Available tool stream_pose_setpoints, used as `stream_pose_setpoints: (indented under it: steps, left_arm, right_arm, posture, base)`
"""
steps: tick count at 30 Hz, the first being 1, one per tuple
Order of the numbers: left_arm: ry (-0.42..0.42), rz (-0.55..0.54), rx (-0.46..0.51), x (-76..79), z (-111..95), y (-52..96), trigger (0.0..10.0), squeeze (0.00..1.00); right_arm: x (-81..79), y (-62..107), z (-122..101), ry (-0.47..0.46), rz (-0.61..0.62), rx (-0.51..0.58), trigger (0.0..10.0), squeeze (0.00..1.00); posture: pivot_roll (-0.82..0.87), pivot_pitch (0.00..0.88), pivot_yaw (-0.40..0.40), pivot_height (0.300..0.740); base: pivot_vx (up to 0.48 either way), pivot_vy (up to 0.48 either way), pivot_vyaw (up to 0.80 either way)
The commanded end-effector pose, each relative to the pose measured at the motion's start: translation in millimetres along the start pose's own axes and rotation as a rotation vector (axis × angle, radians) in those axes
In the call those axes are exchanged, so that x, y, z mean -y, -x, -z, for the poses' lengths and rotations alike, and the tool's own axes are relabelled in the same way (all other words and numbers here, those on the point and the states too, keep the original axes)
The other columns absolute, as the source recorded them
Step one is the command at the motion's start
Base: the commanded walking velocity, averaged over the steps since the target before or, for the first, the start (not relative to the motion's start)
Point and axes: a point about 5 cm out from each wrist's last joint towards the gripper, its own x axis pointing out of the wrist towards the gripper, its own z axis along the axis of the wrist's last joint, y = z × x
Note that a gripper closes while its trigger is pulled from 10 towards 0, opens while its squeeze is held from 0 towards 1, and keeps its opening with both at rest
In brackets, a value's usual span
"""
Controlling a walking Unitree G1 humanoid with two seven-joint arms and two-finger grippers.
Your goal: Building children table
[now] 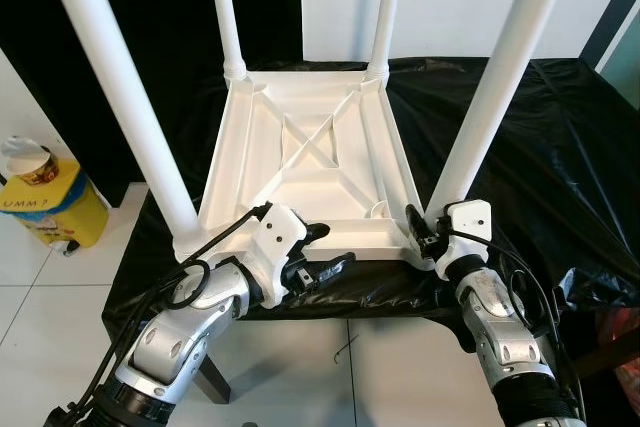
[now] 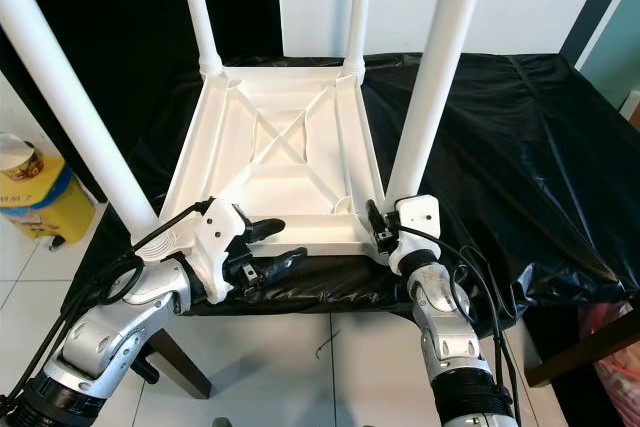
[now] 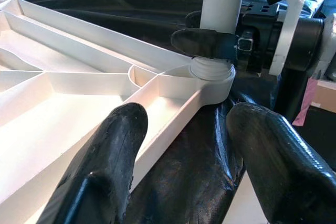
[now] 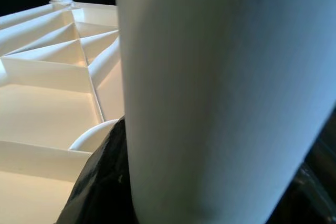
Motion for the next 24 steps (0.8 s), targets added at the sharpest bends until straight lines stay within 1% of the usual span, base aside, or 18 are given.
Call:
stream_pose_setpoints:
  steps: [1, 2, 3, 4, 8, 12, 19, 24]
  left_arm:
    - [0.006, 0.013, 0.0, 1.5, -1, 3.1, 10.0, 0.0]
    - [0.008, 0.005, 0.006, 1.5, -1, 3.3, 10.0, 0.0]
    - [0.008, 0.005, 0.006, 1.5, -1, 3.3, 10.0, 0.0]
    - [0.012, -0.005, 0.012, 1.3, -2, 3.4, 10.0, 0.0]
    - [0.013, -0.016, 0.019, 1.0, -3, 3.1, 10.0, 0.0]
    - [0.013, -0.016, 0.023, 1.3, -4, 2.5, 10.0, 0.0]
    - [0.019, -0.019, 0.025, 3.3, -4, 3.0, 10.0, 0.0]
    - [0.02, -0.025, 0.028, 2.5, -4, 3.2, 10.0, 0.0]
  right_arm:
    - [6.0, 4.8, 5, 0.005, 0.136, -0.041, 10.0, 0.0]
    - [2.2, 6.0, 5, -0.007, 0.162, -0.046, 10.0, 0.0]
    - [2.2, 6.0, 5, -0.007, 0.162, -0.046, 10.0, 0.0]
    - [-3.8, 7.1, 5, -0.035, 0.176, -0.053, 10.0, 0.0]
    - [-10.1, 8.2, 2, -0.036, 0.165, -0.044, 10.0, 0.0]
    - [-10.4, 8.8, -1, -0.027, 0.157, -0.037, 10.0, 0.0]
    - [-5.3, 12.4, -2, -0.017, 0.2, -0.049, 10.0, 0.0]
    - [-6.9, 12.6, -4, -0.017, 0.22, -0.056, 10.0, 0.0]
  posture:
    - [0.06, 0.0, -0.064, 0.74]
    - [0.06, 0.0, -0.065, 0.74]
    - [0.06, 0.0, -0.065, 0.74]
    - [0.06, 0.0, -0.066, 0.74]
    - [0.06, 0.0, -0.063, 0.74]
    - [0.05, 0.0, -0.062, 0.74]
    - [0.05, 0.0, -0.066, 0.74]
    - [0.05, 0.0, -0.067, 0.74]
  base:
    - [0.0, 0.0, 0.0]
    - [0.0, 0.0, 0.0]
    - [0.0, 0.0, 0.0]
    - [0.0, 0.0, 0.0]
    - [0.0, 0.0, 0.0]
    - [0.0, 0.0, 0.0]
    - [0.0, 0.0, 0.0]
    - [0.0, 0.0, 0.0]
